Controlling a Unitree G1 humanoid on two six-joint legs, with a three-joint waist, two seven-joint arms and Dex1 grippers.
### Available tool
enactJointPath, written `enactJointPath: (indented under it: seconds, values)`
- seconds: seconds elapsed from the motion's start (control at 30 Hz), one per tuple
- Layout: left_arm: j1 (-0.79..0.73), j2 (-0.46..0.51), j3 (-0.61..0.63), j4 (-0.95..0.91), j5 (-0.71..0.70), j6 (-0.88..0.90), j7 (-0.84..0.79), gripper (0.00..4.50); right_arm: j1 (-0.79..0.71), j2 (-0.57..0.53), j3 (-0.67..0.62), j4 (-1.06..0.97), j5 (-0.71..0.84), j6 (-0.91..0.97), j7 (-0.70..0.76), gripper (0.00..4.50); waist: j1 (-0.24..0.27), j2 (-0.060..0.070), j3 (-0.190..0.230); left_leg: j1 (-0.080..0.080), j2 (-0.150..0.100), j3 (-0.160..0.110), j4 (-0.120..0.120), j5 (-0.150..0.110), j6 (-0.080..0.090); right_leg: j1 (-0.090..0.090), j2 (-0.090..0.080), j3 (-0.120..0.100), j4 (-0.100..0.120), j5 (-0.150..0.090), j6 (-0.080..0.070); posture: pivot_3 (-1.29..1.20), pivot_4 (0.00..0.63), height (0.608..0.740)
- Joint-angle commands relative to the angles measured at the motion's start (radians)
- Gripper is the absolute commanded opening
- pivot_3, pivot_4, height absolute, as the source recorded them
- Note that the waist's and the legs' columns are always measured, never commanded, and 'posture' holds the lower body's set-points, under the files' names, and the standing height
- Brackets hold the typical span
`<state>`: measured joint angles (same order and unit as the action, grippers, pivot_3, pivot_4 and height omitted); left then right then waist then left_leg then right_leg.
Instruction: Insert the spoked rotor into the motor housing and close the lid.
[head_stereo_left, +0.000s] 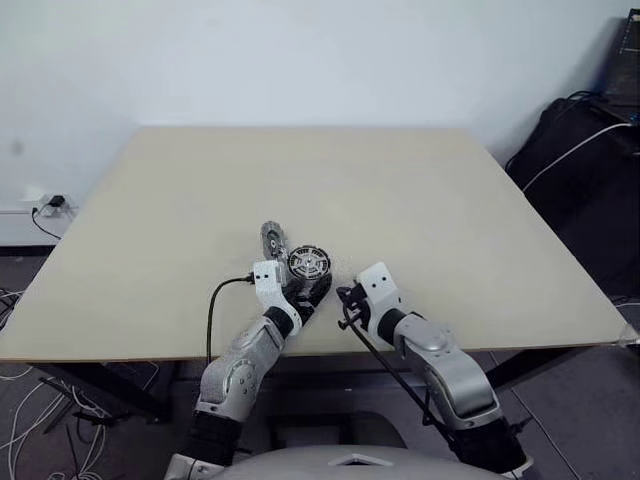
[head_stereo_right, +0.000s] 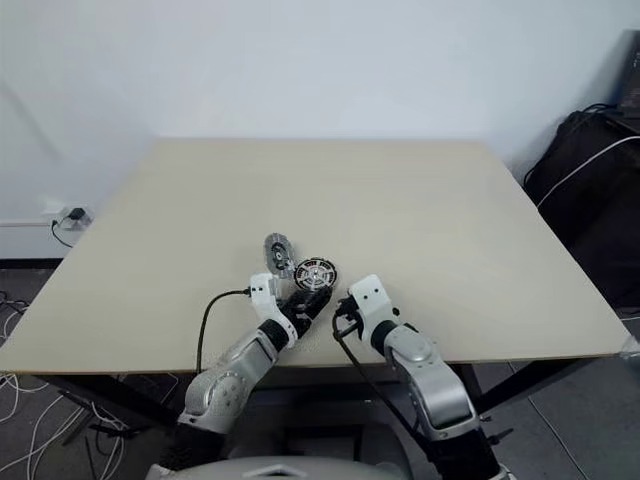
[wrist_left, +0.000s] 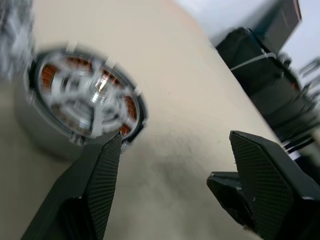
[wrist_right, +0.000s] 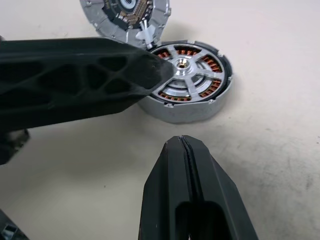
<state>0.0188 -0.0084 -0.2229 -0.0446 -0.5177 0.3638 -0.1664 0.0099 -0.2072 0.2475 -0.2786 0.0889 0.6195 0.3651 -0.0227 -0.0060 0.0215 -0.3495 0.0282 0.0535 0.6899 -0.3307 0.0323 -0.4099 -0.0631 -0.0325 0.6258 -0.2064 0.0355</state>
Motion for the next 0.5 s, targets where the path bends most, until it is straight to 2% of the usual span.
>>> enactJointPath:
  seconds: [0.03,0.17,0.2,0.23,0.27,0.5]
  values:
    - [0.020,0.040,-0.050,-0.034,0.184,-0.153,-0.002,3.63,-0.041,0.017,-0.015,0.007,-0.002,-0.029,-0.020,0.00,0.000,0.000,0.000,0.000,0.000,0.000,0.000,0.000,0.000,0.000,0.000,0.000,0.000,0.000,0.000,0.00,0.000,0.740]
    - [0.045,0.073,-0.089,0.030,0.390,-0.371,0.033,3.63,-0.088,0.042,-0.024,0.060,-0.016,-0.046,-0.051,0.00,0.005,0.000,0.000,0.000,0.000,0.000,0.000,0.000,0.000,0.000,0.000,0.000,0.000,0.000,0.000,0.00,0.000,0.740]
    - [0.054,0.080,-0.094,0.047,0.427,-0.412,0.036,3.24,-0.107,0.052,-0.028,0.082,-0.021,-0.051,-0.064,0.00,0.006,0.001,0.000,0.000,0.000,0.000,0.000,0.000,0.000,0.000,0.000,0.000,0.000,0.000,0.000,0.00,0.000,0.740]
    - [0.063,0.081,-0.094,0.058,0.443,-0.436,0.033,3.09,-0.127,0.061,-0.031,0.107,-0.025,-0.056,-0.075,0.00,0.008,0.001,0.000,0.000,0.000,0.000,0.000,0.000,0.000,0.000,0.000,0.000,0.000,0.000,0.000,0.00,0.000,0.740]
    - [0.071,0.080,-0.092,0.068,0.453,-0.452,0.032,2.74,-0.147,0.068,-0.033,0.133,-0.032,-0.060,-0.086,0.00,0.008,0.001,0.000,0.000,0.000,0.001,0.000,0.000,0.000,0.000,0.000,0.000,0.000,0.001,-0.002,0.00,0.000,0.740]
    - [0.129,0.106,-0.078,0.078,0.430,-0.489,-0.076,0.35,-0.308,0.101,-0.010,0.337,-0.072,-0.073,-0.094,0.00,0.004,0.002,0.001,-0.002,0.001,0.001,0.000,0.000,0.000,-0.003,0.000,0.000,0.000,0.002,-0.002,0.00,0.000,0.740]
